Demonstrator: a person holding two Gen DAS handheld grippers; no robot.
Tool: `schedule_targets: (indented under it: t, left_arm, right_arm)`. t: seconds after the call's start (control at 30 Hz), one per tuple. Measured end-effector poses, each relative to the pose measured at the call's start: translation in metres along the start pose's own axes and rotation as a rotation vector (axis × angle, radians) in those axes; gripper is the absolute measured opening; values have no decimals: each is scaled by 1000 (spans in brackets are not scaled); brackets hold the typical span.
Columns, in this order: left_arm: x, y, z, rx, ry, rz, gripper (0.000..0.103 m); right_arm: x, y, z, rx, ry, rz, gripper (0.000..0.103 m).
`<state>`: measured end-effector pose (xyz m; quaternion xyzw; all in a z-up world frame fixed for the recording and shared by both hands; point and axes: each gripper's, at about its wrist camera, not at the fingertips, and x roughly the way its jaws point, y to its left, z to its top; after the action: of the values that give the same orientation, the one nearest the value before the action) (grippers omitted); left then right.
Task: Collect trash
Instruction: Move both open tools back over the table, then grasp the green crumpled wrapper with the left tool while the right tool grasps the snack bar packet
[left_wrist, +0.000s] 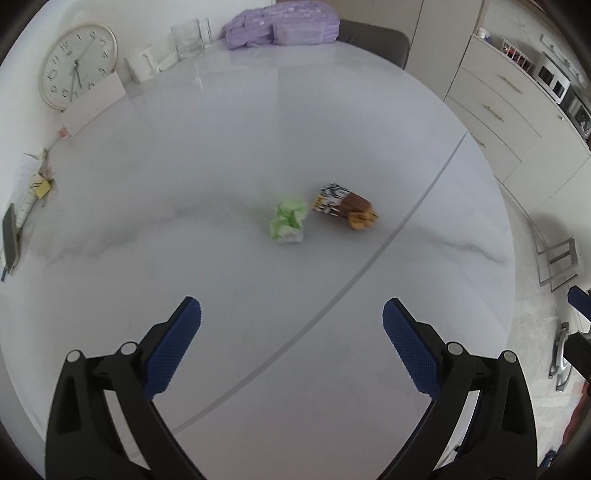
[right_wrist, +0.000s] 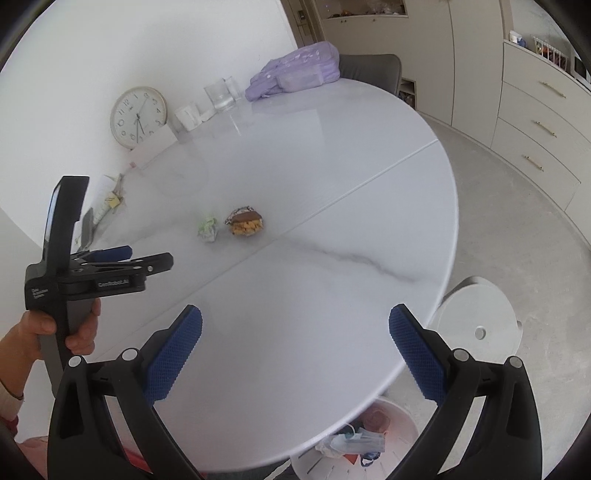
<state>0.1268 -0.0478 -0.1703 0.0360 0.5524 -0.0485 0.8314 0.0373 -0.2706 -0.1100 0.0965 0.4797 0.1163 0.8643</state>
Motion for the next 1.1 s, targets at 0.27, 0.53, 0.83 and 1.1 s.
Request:
schedule_targets:
  t: [0.27,0.53,0.83,1.1]
  left_arm:
    - [55,11,40,46,34,-43,95]
    - [88,11,52,28,56,-78,77]
    - [100,5,55,66,27,-54,32]
    - [79,28,53,13,-1,-29,30]
  right_arm:
    - [41,19,31,2,48,-30,101]
    - [73,25,41,-11,100,-39,101]
    - [84,29,47,-40,130,-32,101]
    - [127,52,73,-166,204,39,101]
